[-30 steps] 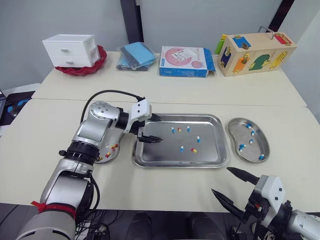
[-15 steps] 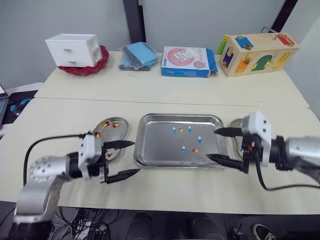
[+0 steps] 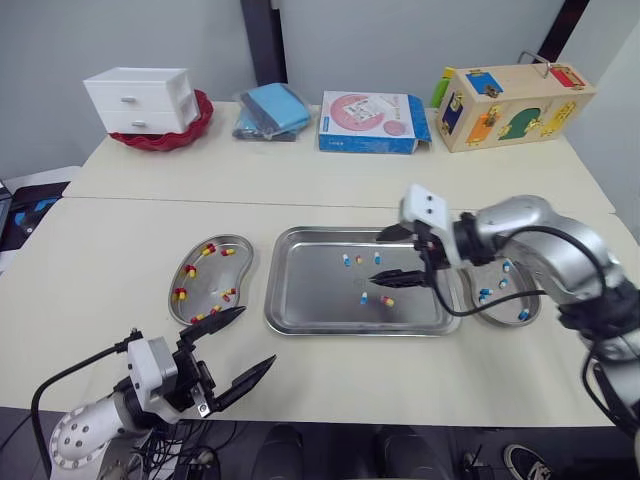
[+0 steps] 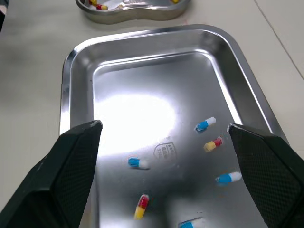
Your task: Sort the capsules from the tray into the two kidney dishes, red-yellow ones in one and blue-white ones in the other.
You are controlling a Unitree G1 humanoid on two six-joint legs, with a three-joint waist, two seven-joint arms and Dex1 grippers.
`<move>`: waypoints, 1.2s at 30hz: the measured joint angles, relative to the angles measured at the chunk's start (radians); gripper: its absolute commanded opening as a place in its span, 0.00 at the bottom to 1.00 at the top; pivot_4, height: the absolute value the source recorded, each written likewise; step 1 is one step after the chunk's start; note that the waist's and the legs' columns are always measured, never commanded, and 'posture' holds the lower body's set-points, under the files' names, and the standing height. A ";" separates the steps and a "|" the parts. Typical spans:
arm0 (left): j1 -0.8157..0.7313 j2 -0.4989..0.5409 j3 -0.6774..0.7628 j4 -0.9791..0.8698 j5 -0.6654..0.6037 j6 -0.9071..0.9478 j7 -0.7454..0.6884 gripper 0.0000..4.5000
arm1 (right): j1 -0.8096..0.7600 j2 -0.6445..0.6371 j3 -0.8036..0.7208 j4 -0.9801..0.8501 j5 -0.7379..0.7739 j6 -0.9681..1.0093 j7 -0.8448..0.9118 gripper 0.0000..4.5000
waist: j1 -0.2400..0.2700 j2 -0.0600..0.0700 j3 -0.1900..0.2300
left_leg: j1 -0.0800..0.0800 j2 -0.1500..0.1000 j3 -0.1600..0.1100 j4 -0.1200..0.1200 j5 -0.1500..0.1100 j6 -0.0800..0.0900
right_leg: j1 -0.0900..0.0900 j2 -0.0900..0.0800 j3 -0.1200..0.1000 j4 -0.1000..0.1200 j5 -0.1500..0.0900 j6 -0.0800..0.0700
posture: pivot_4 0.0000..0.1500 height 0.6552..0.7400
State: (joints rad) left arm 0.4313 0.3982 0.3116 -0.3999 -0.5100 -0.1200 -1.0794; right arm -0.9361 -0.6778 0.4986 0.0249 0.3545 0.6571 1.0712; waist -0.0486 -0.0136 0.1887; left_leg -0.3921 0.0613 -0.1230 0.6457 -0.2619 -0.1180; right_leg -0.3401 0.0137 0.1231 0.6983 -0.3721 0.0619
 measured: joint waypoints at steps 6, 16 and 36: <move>0.066 -0.017 -0.021 -0.046 0.000 -0.021 0.059 1.00 | -0.068 0.125 0.029 0.218 -0.122 -0.143 0.070 0.71 | -0.003 0.000 0.000 | -0.003 -0.001 -0.001 0.000 0.000 0.000 | -0.002 -0.001 -0.001 0.000 0.000 0.000 | 1.00 1.00; 0.123 -0.027 -0.036 -0.089 0.000 -0.020 0.151 1.00 | -0.087 0.268 0.031 0.481 -0.265 -0.312 0.093 0.63 | -0.010 0.001 0.001 | -0.003 0.000 -0.001 -0.001 0.000 0.000 | -0.003 0.000 0.000 0.000 0.000 0.000 | 1.00 1.00; 0.186 0.006 -0.031 -0.119 -0.008 -0.019 0.194 1.00 | -0.180 0.420 -0.010 0.853 -0.446 -0.499 0.060 0.63 | -0.031 0.003 0.002 | -0.003 0.000 0.000 -0.002 0.000 0.000 | -0.004 0.000 0.000 0.000 0.000 0.000 | 1.00 1.00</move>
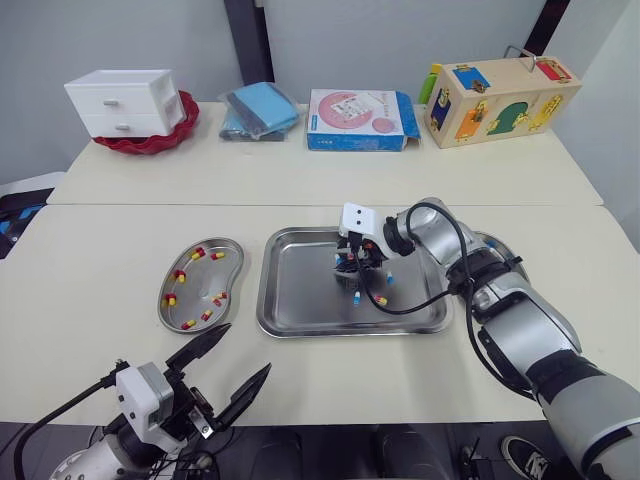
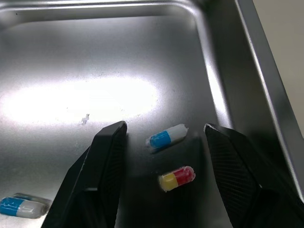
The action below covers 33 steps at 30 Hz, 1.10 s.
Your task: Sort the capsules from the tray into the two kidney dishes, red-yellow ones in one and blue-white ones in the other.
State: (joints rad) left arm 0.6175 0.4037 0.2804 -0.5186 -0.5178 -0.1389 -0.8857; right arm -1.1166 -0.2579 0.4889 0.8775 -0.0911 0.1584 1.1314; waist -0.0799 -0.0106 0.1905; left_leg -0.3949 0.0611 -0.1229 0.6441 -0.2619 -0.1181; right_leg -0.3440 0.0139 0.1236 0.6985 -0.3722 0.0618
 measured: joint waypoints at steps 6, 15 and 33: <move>0.005 0.013 0.000 0.000 -0.010 0.000 0.001 1.00 | 0.000 0.006 -0.009 0.009 -0.022 -0.017 0.001 0.46 | -0.004 0.000 0.000 | 0.000 0.000 0.000 0.000 0.000 0.000 | 0.000 0.000 0.000 0.000 0.000 0.000 | 1.00 1.00; 0.006 0.018 0.003 0.033 -0.011 -0.006 -0.019 1.00 | 0.000 0.026 -0.029 0.009 -0.047 -0.017 0.002 0.34 | -0.005 0.001 0.000 | 0.000 0.000 0.000 0.000 0.000 0.000 | 0.000 0.000 0.000 0.000 0.000 0.000 | 1.00 1.00; 0.007 0.020 0.021 0.097 -0.011 -0.048 -0.046 1.00 | 0.000 0.039 -0.039 0.009 -0.069 -0.022 -0.017 0.00 | -0.005 0.001 0.000 | 0.000 0.000 0.001 0.000 0.000 0.000 | -0.001 0.000 0.001 0.000 0.000 0.000 | 1.00 1.00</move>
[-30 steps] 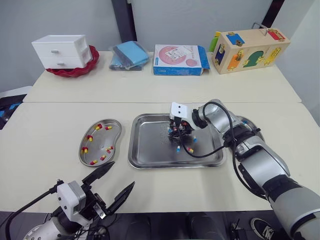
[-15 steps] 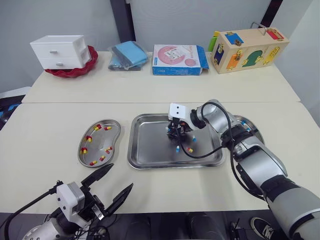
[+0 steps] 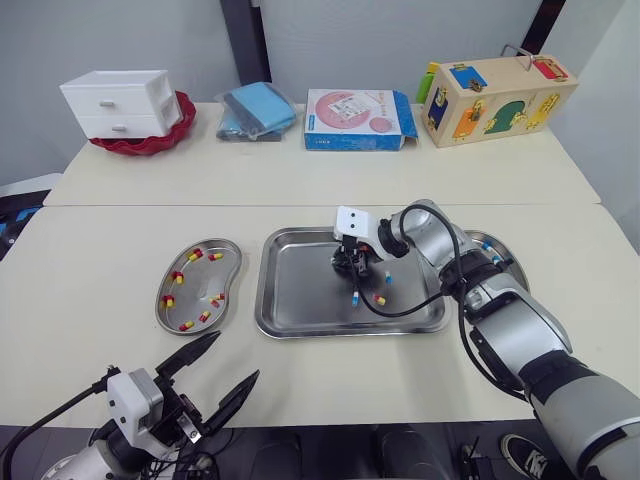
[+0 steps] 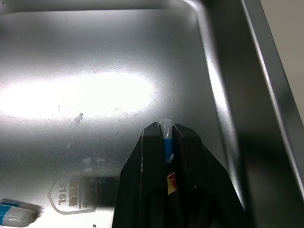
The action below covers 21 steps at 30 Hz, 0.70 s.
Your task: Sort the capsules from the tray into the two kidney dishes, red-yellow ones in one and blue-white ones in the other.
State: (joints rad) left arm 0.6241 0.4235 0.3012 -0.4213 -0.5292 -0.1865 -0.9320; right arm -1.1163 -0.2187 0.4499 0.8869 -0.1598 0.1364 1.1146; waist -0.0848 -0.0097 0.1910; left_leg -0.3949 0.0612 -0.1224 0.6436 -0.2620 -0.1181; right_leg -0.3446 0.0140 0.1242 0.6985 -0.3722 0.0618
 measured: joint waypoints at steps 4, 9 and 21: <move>0.000 0.000 0.000 0.005 0.000 -0.003 -0.003 1.00 | 0.000 0.001 -0.005 0.000 -0.002 -0.001 0.002 0.00 | 0.000 0.000 0.000 | 0.000 0.000 0.000 0.000 0.000 0.000 | 0.000 0.000 0.000 0.000 0.000 0.000 | 1.00 1.00; 0.000 0.000 0.000 0.025 0.000 -0.021 -0.016 1.00 | 0.011 -0.002 -0.037 -0.040 0.026 0.004 0.034 0.00 | 0.000 0.001 0.000 | 0.000 0.000 0.000 0.000 0.000 0.000 | 0.000 0.000 0.000 0.000 0.000 0.000 | 1.00 1.00; -0.087 0.094 -0.029 0.059 -0.026 -0.024 -0.148 1.00 | 0.277 -0.255 -0.242 -0.749 0.252 0.381 0.101 0.00 | 0.027 0.002 0.001 | -0.004 0.000 -0.001 0.000 0.000 0.000 | -0.002 0.000 -0.001 -0.001 0.000 0.000 | 1.00 1.00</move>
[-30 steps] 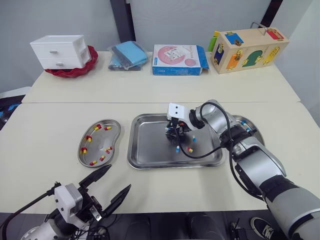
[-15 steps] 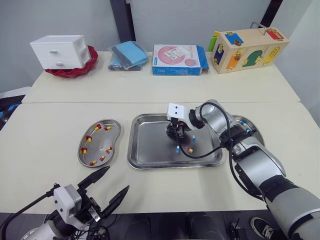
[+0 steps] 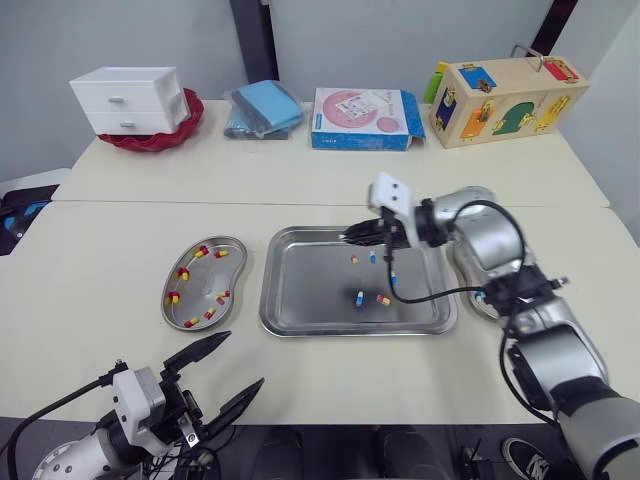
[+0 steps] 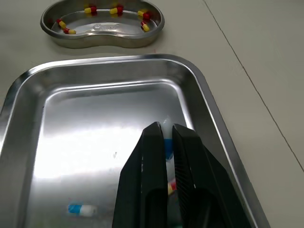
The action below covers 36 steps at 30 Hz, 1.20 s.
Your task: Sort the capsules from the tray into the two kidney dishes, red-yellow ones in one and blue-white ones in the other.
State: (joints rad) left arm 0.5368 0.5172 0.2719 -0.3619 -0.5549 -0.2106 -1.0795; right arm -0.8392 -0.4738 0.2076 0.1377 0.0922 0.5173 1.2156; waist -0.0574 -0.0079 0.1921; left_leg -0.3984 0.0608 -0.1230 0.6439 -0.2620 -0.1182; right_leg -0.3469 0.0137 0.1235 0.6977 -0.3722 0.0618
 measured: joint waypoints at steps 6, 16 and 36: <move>-0.087 0.062 -0.040 0.040 -0.025 0.028 -0.099 1.00 | 0.209 -0.195 -0.165 -0.292 0.104 0.197 -0.042 0.00 | 0.004 0.000 0.000 | 0.000 0.000 0.001 0.000 0.000 0.000 | 0.000 0.000 0.001 0.000 0.000 0.000 | 1.00 1.00; -0.223 0.110 -0.124 0.104 -0.043 0.047 -0.260 1.00 | 0.719 -0.392 -0.573 -0.455 0.165 0.318 -0.189 0.00 | 0.005 0.001 0.000 | 0.002 0.000 0.003 0.000 0.000 0.000 | 0.002 0.000 0.003 0.000 0.000 0.000 | 1.00 1.00; -0.253 0.109 -0.127 0.126 -0.043 0.054 -0.262 1.00 | 0.787 -0.371 -0.579 -0.410 0.227 0.261 -0.323 0.44 | 0.003 0.000 0.000 | 0.004 0.000 0.004 0.000 0.000 0.000 | 0.004 0.000 0.004 -0.001 0.000 0.000 | 1.00 1.00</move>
State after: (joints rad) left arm 0.2833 0.6265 0.1444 -0.2360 -0.5980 -0.1562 -1.3416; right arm -0.0526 -0.8449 -0.3713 -0.2719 0.3197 0.7787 0.8929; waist -0.0548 -0.0075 0.1926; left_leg -0.3946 0.0605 -0.1187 0.6441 -0.2621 -0.1179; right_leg -0.3427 0.0138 0.1274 0.6969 -0.3723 0.0621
